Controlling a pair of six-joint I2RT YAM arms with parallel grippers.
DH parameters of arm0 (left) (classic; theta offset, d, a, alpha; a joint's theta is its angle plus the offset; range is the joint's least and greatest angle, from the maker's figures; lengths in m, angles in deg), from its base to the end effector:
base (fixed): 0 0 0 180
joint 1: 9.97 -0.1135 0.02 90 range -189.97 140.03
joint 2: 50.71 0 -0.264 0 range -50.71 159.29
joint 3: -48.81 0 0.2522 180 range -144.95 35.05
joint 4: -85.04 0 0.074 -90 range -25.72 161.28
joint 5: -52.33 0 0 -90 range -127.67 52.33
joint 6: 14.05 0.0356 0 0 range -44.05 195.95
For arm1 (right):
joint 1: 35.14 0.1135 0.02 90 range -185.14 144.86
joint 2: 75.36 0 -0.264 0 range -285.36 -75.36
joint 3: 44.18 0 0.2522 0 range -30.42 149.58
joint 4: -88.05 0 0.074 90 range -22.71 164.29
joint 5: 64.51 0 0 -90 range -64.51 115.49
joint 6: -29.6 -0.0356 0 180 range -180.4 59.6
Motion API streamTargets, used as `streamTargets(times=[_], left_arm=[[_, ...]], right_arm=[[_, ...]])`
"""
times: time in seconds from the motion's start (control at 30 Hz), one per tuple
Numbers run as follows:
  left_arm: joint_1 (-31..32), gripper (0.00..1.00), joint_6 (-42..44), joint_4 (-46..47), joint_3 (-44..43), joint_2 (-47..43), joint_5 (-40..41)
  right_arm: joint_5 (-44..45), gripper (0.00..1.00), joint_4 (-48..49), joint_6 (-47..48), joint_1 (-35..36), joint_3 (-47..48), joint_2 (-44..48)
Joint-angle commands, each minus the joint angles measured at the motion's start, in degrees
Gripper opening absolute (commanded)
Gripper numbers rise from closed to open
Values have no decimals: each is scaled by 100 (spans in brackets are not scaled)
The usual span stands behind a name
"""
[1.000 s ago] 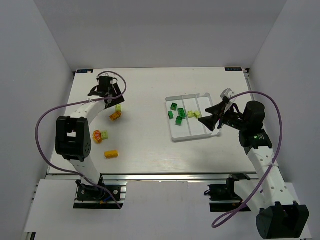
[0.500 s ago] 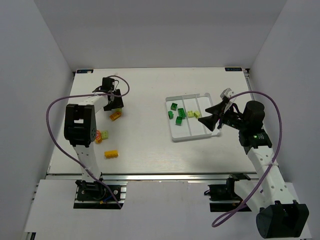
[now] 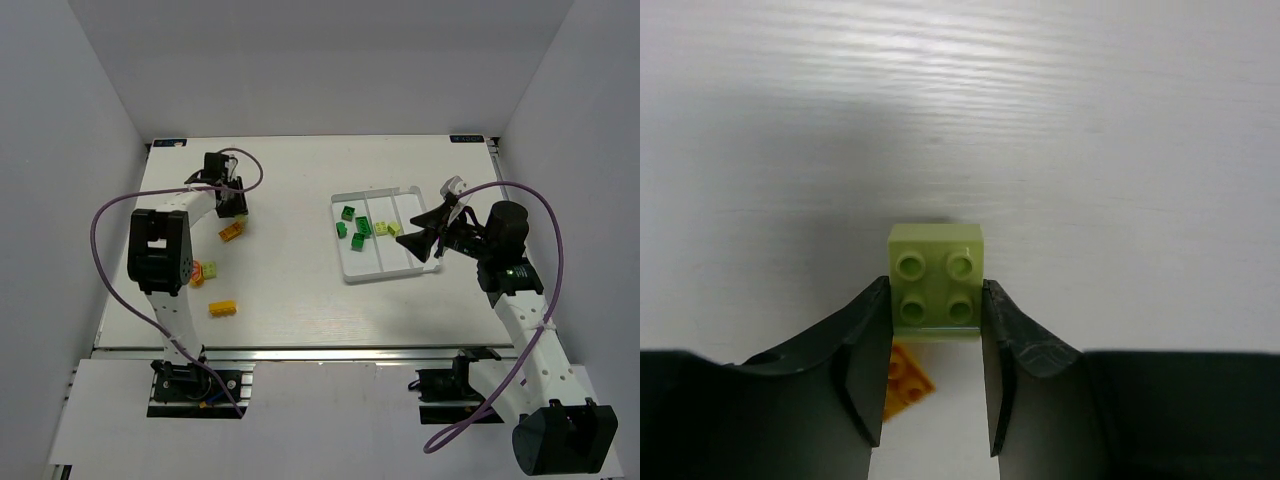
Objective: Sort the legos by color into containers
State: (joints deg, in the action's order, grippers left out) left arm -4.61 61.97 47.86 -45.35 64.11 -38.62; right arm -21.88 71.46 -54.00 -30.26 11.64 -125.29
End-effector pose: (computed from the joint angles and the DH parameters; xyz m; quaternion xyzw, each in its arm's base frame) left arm 0.4232 -0.0403 0.1714 -0.0699 0.9583 -0.0544 0.2717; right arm 0.1944 0.0429 0.3232 -0.3244 0.6765 0.3015 0.5884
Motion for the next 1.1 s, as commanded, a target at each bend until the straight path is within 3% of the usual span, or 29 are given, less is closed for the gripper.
streamTargets(times=[0.0,0.03,0.13,0.27,0.33,0.4,0.77,0.9,0.93,1.03,1.07], left_arm=[[149,14,-87,608,-108,-900,-1264],[245,14,-305,767,-64,-996,-2015],[561,14,-858,1558,94,-1173,-3248],[1290,14,-1248,1982,-106,-805,-3904],[1782,14,-1230,1973,-247,-524,-3808],[2151,14,-1282,2034,-484,-217,-3658],[3154,22,-1467,1929,-2119,1259,-2428],[3278,35,-1564,1823,-2655,1691,-2076],[3278,46,-1608,1789,-2752,1762,-1971],[3383,62,-1617,1525,-3209,2043,-1778],[3383,63,-1608,1455,-3454,2113,-1733]], right_arm=[[-105,67,204,20,-5,-31,10],[-105,67,204,29,-5,-23,1],[-96,63,187,46,4,-31,1],[-105,48,160,116,-14,-23,19],[-140,29,151,160,4,-23,10],[-71,0,142,152,-5,-14,36],[-17,0,186,117,-5,-32,71],[-17,0,186,117,12,-32,71],[-17,0,186,108,-5,-32,54],[-26,0,195,116,-5,-32,54],[-26,0,186,108,4,-32,71]])
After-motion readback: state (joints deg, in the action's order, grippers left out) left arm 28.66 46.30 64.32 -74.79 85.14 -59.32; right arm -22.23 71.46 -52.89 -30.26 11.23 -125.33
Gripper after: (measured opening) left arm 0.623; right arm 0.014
